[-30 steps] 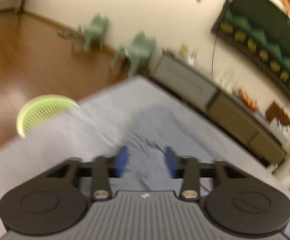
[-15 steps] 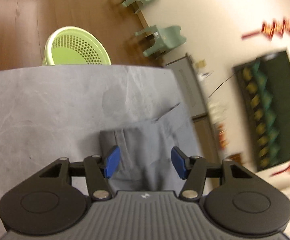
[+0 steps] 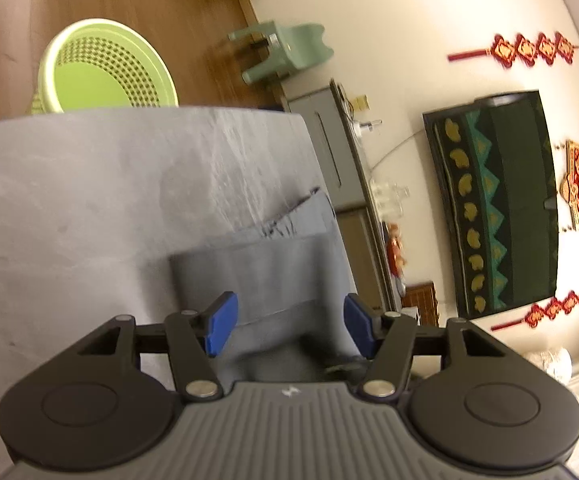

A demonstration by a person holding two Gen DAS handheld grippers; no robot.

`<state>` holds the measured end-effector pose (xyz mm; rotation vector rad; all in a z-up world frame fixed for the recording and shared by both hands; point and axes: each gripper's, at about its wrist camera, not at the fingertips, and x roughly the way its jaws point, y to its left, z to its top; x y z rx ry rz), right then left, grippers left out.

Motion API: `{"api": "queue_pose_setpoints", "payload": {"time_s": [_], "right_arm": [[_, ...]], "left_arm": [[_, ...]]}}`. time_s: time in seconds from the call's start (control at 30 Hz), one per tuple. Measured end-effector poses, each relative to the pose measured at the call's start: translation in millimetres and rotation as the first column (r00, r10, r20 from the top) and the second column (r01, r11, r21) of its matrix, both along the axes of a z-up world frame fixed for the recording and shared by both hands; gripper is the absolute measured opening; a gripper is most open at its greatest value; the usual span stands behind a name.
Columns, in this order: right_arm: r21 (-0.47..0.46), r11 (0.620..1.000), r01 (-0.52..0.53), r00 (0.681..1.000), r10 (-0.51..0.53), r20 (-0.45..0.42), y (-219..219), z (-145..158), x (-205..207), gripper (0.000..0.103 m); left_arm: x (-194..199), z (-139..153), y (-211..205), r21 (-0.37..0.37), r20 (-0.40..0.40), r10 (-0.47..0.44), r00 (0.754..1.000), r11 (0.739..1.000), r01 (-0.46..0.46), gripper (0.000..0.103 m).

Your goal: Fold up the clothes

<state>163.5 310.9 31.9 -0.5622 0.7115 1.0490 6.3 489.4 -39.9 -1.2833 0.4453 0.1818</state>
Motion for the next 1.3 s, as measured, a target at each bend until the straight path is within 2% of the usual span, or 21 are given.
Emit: {"api": "queue_pose_setpoints", "payload": {"time_s": [0.07,0.2,0.3,0.37,0.4,0.5,0.6,0.63,0.7,0.77,0.8,0.83,0.87,0.9,0.93,1.0,1.1,1.17,1.2,1.27,1.3], "right_arm": [[0.072,0.996,0.047,0.999,-0.049,0.019,-14,18,-1,0.001],[0.126,0.985,0.117,0.964,-0.143,0.224,-28,37,-37,0.0],[0.02,0.993,0.115,0.864,-0.109,0.492,-16,12,-79,0.0],[-0.046,0.995,0.093,0.817,-0.05,0.574,-4,-10,-104,0.0],[-0.075,0.993,0.085,0.793,-0.022,0.608,1,-20,-115,0.0],[-0.09,0.993,0.082,0.783,-0.008,0.622,13,-34,-121,0.001],[-0.082,0.994,0.076,0.783,-0.008,0.622,14,-30,-123,0.001],[-0.075,0.996,0.052,0.798,0.004,0.602,14,-29,-122,0.001],[-0.022,0.999,-0.03,0.86,0.037,0.509,20,-32,-119,0.001],[-0.007,0.995,-0.099,0.909,0.093,0.406,14,-33,-121,0.004],[-0.029,0.993,-0.11,0.92,0.113,0.375,11,-39,-121,0.006],[-0.055,0.99,-0.128,0.933,0.139,0.331,10,-46,-120,0.014],[-0.078,0.986,-0.146,0.944,0.163,0.289,9,-53,-119,0.015],[-0.082,0.984,-0.158,0.947,0.174,0.271,6,-59,-118,0.027],[-0.084,0.982,-0.168,0.95,0.184,0.252,2,-64,-116,0.034],[-0.052,0.982,-0.179,0.963,0.186,0.195,-8,-60,-110,0.041],[0.099,0.985,-0.138,0.99,0.137,0.016,-27,-30,-87,0.044],[0.195,0.978,-0.077,0.994,0.091,-0.063,-35,-12,-73,0.043],[0.225,0.974,-0.042,0.994,0.064,-0.089,-37,-8,-71,0.042],[0.184,0.983,0.005,0.997,0.01,-0.082,-27,-17,-71,0.04],[0.154,0.988,0.001,0.996,0.012,-0.085,-20,-27,-69,0.035]], "left_arm": [[10,-4,0,-0.03,0.022,-0.005,1.0,1.0,0.005,0.059],[28,-10,1,-0.099,0.101,0.027,0.995,0.995,-0.017,0.058],[30,-13,1,-0.134,0.112,0.06,0.992,0.99,-0.045,0.059],[31,-16,-1,-0.148,0.095,0.064,0.993,0.988,-0.05,0.058],[26,-16,0,-0.157,0.1,0.075,0.992,0.986,-0.058,0.057],[5,-11,3,-0.19,0.138,0.121,0.983,0.977,-0.094,0.057],[2,-7,1,-0.181,0.174,0.056,0.983,0.983,-0.024,0.061],[6,-9,1,-0.181,0.169,0.025,0.985,0.983,0.006,0.061],[16,-20,4,-0.174,0.075,0.016,0.997,0.985,-0.003,0.06],[22,-38,11,-0.222,-0.024,0.015,1.0,0.975,-0.02,0.052],[21,-45,13,-0.239,-0.06,0.028,0.998,0.97,-0.041,0.049],[17,-46,15,-0.241,-0.072,0.045,0.996,0.969,-0.062,0.049],[11,-44,15,-0.239,-0.074,0.06,0.995,0.968,-0.076,0.049],[6,-43,16,-0.238,-0.076,0.074,0.994,0.967,-0.09,0.052],[0,-39,16,-0.233,-0.058,0.078,0.995,0.968,-0.09,0.053],[-13,-27,15,-0.219,0.0,0.074,0.997,0.973,-0.073,0.055],[-19,-8,12,-0.127,0.055,0.029,0.998,0.992,-0.022,0.058],[-6,2,6,-0.038,0.038,-0.045,0.998,0.998,0.046,0.059],[5,2,1,-0.006,0.005,-0.083,0.997,0.996,0.083,0.058],[27,2,-11,0.065,-0.084,-0.128,0.988,0.989,0.134,0.057],[35,1,-16,0.117,-0.153,-0.115,0.982,0.984,0.133,0.053]]}}
